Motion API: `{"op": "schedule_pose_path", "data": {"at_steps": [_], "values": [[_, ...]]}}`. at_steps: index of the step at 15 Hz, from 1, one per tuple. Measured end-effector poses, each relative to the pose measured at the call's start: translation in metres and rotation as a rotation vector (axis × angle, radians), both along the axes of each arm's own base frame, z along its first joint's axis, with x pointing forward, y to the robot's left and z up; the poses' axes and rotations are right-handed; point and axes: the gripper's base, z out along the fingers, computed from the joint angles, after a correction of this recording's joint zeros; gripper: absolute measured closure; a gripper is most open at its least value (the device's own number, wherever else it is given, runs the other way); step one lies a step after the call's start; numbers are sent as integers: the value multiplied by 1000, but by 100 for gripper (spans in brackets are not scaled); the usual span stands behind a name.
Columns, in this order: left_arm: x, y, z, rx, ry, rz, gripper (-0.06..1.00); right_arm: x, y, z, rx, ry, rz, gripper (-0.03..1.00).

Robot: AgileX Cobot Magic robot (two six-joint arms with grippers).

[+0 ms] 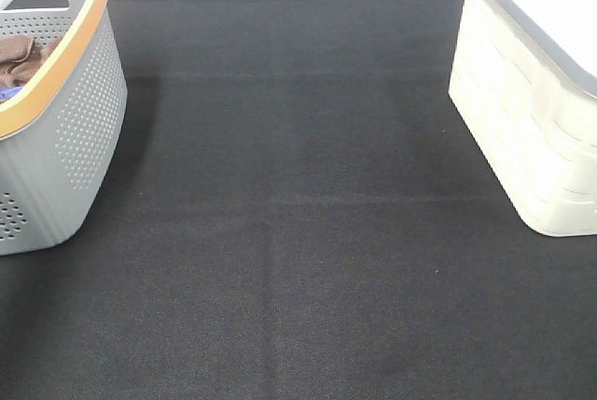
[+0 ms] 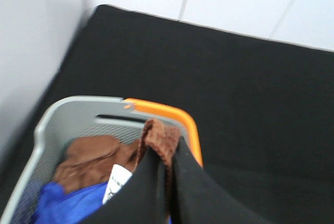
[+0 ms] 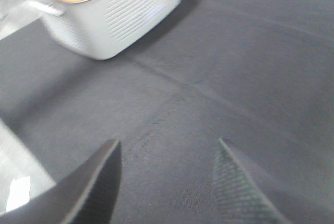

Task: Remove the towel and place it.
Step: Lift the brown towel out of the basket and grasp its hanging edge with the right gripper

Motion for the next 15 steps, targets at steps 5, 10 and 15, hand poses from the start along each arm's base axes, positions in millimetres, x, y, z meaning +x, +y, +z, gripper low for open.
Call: {"op": "schedule_pose_path", "data": {"at_steps": [5,10,15], "values": [[-10,-20,42,-132,-195,-131,94,60,38,38,-40,33,195,47],[-13,-69,54,-149,-297,-289,94,98,92,62,-2,47,338,47],[1,-122,40,-177,-287,-432,94,107,144,55,9,-9,442,43]]}}
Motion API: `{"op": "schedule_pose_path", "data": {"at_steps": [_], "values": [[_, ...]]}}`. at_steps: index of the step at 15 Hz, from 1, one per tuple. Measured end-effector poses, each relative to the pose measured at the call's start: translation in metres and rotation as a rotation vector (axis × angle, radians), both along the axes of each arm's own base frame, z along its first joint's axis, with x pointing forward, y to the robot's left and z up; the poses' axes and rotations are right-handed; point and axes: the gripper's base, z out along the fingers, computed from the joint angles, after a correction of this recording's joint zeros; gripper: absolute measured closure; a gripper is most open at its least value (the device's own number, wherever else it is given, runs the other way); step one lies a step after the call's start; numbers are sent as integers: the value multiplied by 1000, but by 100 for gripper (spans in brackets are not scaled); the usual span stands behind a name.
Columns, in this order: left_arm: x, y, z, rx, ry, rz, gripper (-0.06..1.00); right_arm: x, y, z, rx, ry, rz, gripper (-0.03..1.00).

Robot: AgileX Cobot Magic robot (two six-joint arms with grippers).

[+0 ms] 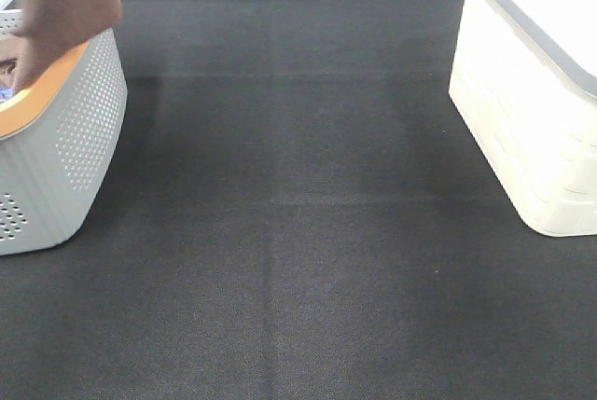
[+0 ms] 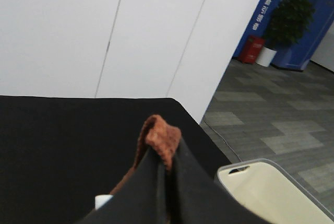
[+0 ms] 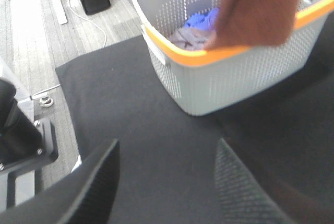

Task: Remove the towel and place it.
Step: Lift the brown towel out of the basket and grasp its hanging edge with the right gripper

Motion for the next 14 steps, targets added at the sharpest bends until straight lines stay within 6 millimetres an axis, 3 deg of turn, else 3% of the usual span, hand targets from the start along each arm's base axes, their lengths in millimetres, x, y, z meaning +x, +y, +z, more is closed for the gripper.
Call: {"op": "schedule_pose_path", "data": {"at_steps": [1,2,3,8,12,14], "values": [[0,0,0,0,0,0,94,0,0,0,0,0,0,43],[13,-34,-21,21,58,-84,94,4,13,-5,14,-19,-5,43],[13,-34,-21,21,58,-84,94,4,13,-5,14,-19,-5,43],[32,-99,-63,72,116,-208,94,25,32,-31,-22,29,-34,43],[28,-133,-74,111,43,-266,94,45,46,-54,-42,43,-85,43],[27,-138,-75,128,26,-276,94,51,49,-58,-29,25,-115,43]]}}
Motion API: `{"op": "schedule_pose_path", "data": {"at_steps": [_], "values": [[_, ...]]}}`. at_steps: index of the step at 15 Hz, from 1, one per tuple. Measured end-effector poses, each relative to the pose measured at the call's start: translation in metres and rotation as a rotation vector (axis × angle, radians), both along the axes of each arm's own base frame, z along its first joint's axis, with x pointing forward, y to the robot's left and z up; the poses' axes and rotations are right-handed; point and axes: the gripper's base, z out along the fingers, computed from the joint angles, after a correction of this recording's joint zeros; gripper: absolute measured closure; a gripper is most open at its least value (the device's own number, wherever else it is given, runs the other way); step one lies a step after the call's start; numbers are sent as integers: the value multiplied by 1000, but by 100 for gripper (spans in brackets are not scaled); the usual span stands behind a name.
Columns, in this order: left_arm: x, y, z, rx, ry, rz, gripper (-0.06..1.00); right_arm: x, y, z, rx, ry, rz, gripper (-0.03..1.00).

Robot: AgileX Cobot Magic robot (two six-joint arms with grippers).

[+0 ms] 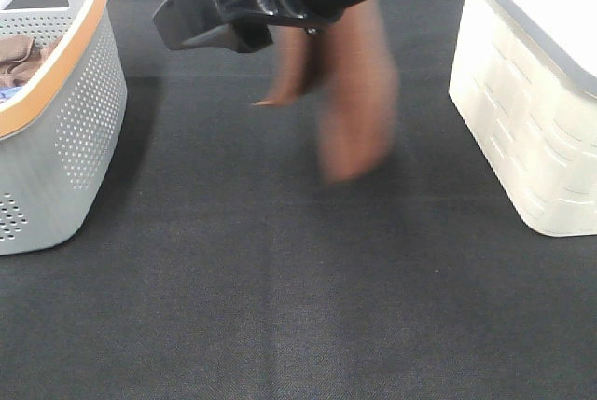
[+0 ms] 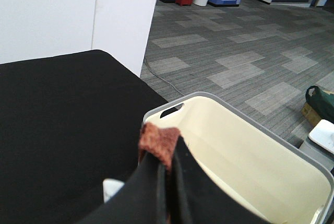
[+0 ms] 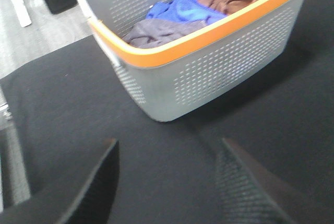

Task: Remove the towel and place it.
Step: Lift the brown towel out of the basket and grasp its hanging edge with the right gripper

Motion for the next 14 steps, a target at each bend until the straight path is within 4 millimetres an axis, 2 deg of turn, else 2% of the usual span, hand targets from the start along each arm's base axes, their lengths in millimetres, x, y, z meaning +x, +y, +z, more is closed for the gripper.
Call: {"op": "schedule_pose_path", "data": {"at_steps": [14], "values": [[1,0,-2,31,-19,2,94,9,3,-8,-16,-38,-32,43]]}}
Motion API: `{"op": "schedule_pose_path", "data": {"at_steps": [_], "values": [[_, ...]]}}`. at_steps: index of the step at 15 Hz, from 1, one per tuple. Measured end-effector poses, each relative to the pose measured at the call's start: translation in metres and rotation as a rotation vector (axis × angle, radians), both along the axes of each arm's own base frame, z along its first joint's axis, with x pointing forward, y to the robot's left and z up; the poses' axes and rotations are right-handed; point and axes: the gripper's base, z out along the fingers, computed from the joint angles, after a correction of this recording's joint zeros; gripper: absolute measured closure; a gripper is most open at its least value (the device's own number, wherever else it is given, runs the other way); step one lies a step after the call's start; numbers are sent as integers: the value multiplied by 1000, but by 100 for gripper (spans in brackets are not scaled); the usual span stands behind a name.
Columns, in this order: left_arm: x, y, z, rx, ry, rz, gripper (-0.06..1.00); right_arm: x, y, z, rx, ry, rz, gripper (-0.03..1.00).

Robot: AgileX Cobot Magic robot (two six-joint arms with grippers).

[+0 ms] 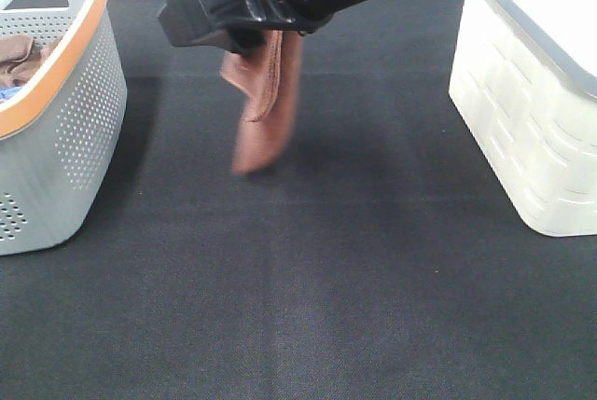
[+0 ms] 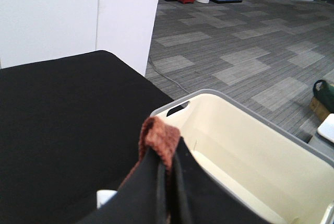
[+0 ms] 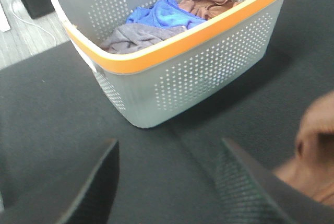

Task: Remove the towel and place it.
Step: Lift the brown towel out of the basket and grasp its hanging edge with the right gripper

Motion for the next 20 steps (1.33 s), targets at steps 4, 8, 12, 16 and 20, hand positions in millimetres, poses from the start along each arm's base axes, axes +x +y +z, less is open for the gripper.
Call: {"op": "schedule_pose_path", "data": {"at_steps": [4,8,12,16,20], "values": [[-4,5,7,39,-51,10,94,-1,-12,-28,-113,68,-84,43],[-4,6,7,74,-79,18,94,-4,-23,-51,-180,145,-171,43],[-4,6,7,74,-78,18,94,2,-21,-49,-89,105,-240,38],[-4,6,7,74,-78,18,94,8,-19,-42,-11,33,-263,29],[-4,6,7,74,-79,18,94,12,-17,-35,60,-20,-285,26]]}}
